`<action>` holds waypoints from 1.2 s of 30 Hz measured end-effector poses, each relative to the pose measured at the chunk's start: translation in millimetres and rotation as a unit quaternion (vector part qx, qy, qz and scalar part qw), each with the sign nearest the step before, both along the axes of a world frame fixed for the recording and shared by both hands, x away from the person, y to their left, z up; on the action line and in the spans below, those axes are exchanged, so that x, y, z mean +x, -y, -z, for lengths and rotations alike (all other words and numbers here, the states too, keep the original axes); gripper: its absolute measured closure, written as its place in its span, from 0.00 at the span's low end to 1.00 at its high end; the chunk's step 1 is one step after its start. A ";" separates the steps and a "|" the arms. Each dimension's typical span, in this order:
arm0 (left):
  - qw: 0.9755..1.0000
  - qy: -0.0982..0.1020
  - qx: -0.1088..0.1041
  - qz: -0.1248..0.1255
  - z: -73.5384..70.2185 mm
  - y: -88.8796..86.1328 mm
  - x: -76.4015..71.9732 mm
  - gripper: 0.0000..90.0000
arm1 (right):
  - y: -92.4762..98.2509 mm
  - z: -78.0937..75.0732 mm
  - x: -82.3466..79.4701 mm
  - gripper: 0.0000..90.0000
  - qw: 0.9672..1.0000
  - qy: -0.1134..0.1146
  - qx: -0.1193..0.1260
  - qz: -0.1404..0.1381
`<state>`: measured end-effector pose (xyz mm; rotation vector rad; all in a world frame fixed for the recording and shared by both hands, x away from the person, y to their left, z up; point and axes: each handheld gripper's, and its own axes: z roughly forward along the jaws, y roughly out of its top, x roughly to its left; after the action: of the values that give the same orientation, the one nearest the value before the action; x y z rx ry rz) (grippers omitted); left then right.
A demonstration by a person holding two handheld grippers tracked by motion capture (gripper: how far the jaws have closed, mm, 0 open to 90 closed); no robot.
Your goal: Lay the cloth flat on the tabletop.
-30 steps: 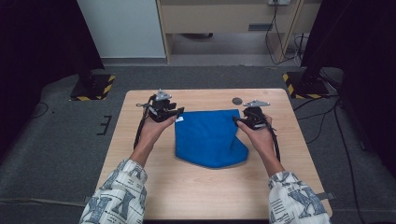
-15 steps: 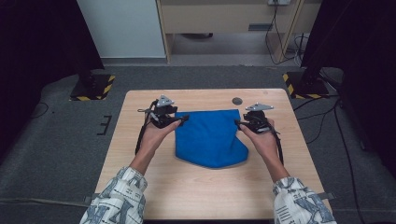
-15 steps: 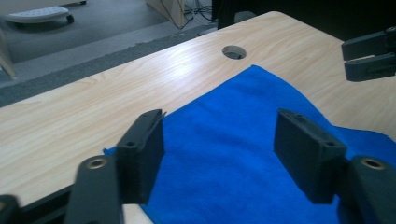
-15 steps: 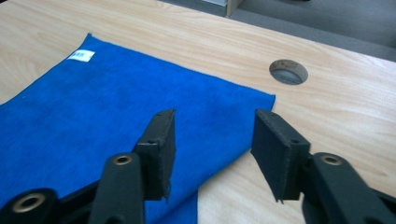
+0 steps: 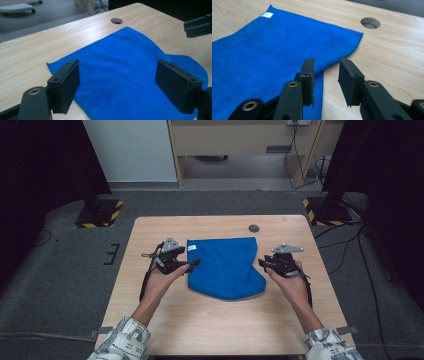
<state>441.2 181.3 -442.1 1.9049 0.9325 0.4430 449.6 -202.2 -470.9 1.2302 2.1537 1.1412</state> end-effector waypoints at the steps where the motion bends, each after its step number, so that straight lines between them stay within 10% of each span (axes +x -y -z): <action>1: 1.000 0.000 -0.001 -0.001 2.2 -0.8 -2.8 0.22 | 1.5 1.4 -2.5 0.74 1.000 -0.003 0.002 0.000; 23: 1.000 -0.016 0.006 -0.017 50.3 -23.3 -50.0 0.26 | 25.5 24.5 -36.0 0.83 1.000 -0.019 0.012 -0.004; 36: 0.999 -0.025 0.036 0.009 64.7 -20.7 -59.2 0.26 | 14.5 40.8 -34.7 0.66 0.999 -0.044 0.011 -0.023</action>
<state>382.0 201.9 -506.8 1.9970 0.9425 0.4242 415.0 -216.7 -511.7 1.2679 2.2504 1.1533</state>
